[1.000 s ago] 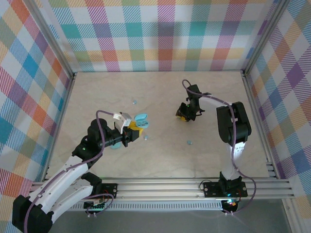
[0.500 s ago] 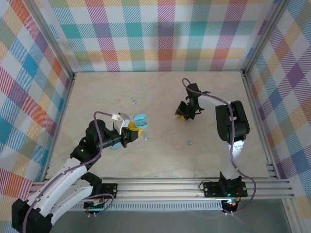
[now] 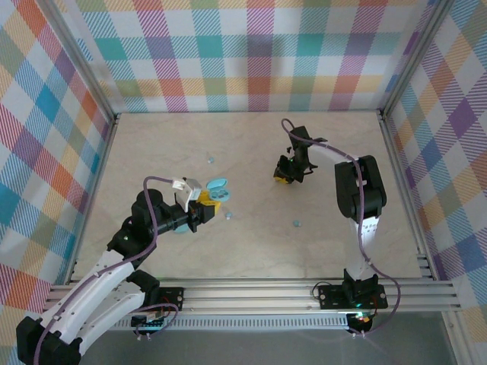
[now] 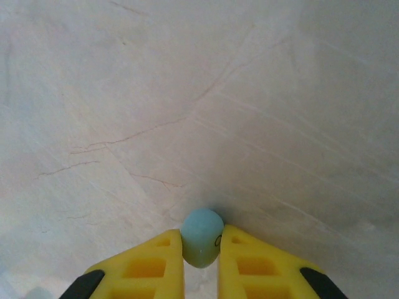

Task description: Insert the wireless bluetooth earbuds into the charging case

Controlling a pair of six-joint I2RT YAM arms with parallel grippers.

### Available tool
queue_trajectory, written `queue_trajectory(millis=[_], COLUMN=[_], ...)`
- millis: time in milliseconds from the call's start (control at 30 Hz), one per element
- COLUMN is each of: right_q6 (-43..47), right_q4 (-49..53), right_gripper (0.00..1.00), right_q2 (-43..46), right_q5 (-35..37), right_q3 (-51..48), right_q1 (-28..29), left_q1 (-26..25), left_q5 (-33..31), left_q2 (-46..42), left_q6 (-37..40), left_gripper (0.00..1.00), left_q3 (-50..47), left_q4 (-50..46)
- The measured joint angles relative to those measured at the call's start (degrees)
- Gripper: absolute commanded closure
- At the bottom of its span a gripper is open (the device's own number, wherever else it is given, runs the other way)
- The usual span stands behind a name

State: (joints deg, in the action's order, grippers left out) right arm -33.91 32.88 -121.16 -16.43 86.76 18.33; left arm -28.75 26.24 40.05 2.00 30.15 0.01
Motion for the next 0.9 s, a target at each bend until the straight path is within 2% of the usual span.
queue_trajectory(millis=[300,500,700,900], right_q6=[6.1,11.2,15.9,22.0], right_q4=[2.2,4.4,5.9,7.7], right_gripper=[0.84,0.84,0.86,0.88], right_q2=[3.9,15.1,26.6,32.8], right_q5=[2.5,4.1,4.6,3.8], right_q3=[-1.7,-6.4,-9.6,-9.5], right_q1=[0.0,0.7,2.4,7.1], left_q1=[0.0,0.0,0.0,0.0], left_q5=[0.0,0.2,0.6,1.7], left_q2=[-0.4,0.0,2.3,3.3], left_q6=[0.5,2.3,5.0,5.7], left_gripper=[0.93,0.98,0.98,0.98], left_q3=[-0.2,-2.0,-2.0,-2.0], left_q4=[-0.1,0.7,1.7,3.1])
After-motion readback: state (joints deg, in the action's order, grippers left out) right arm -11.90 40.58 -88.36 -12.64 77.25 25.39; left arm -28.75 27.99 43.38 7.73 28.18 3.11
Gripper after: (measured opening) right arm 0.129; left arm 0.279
